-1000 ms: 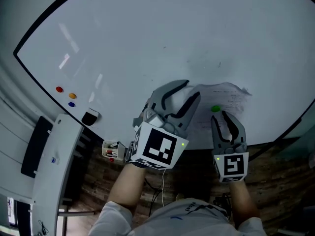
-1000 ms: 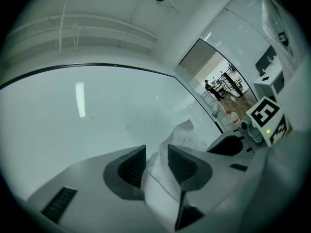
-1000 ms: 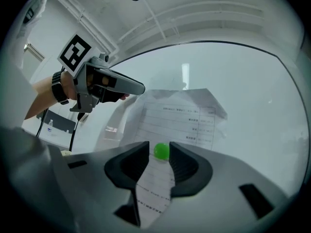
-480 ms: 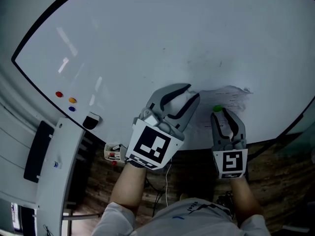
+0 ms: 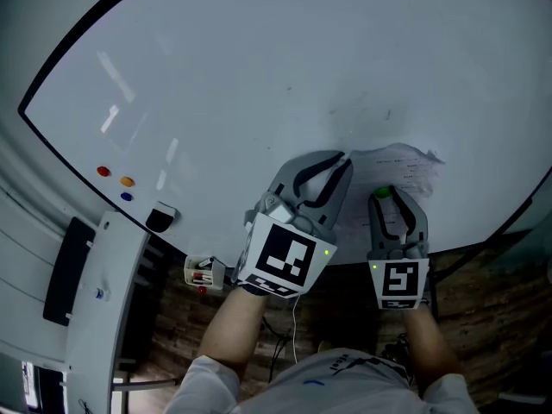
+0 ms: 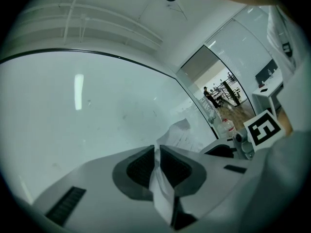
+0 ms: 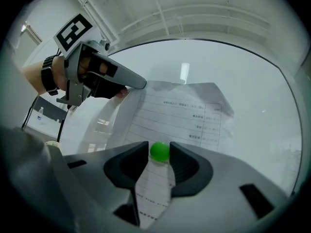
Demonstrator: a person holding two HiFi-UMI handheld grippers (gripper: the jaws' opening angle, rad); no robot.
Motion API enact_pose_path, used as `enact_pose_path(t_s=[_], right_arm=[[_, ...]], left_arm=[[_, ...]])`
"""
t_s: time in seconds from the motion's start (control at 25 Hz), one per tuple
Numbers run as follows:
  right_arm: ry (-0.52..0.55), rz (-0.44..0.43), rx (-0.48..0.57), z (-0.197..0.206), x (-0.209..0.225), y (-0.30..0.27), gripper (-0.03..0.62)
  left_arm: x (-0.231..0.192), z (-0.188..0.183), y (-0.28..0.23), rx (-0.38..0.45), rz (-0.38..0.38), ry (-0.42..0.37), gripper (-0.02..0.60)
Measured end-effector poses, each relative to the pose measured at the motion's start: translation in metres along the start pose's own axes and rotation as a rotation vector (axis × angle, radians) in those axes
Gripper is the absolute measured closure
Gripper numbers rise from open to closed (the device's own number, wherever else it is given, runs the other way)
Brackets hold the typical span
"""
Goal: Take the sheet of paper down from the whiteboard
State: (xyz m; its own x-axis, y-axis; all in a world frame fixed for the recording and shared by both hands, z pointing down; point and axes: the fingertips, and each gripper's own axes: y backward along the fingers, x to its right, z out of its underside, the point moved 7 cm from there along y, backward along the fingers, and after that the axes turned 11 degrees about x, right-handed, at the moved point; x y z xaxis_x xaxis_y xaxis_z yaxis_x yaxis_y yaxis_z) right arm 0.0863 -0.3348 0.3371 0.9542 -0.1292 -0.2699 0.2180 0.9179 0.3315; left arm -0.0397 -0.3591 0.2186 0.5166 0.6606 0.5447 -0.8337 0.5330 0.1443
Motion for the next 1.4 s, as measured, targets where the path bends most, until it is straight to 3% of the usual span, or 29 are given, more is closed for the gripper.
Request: enact_pose_path(t_s=[0.2, 0.64, 1.08, 1.4], right_arm=[[0.028, 0.009, -0.008, -0.001, 0.001, 0.001, 0.464], [-0.056, -0.065, -0.008, -0.008, 0.006, 0.017, 0.467], [-0.161, -0.190, 0.017, -0.013, 0.021, 0.069, 0.466], [-0.257, -0.298, 0.021, -0.013, 0.002, 0.102, 0.465]], left_arm=[[0.000, 0.002, 0.000, -0.002, -0.011, 0.020, 0.546], [0.010, -0.006, 0.009, 0.007, -0.024, 0.109, 0.560], [0.062, -0.026, 0.032, -0.087, -0.093, 0.082, 0.560], [0.100, -0.026, 0.066, -0.190, -0.165, 0.110, 0.560]])
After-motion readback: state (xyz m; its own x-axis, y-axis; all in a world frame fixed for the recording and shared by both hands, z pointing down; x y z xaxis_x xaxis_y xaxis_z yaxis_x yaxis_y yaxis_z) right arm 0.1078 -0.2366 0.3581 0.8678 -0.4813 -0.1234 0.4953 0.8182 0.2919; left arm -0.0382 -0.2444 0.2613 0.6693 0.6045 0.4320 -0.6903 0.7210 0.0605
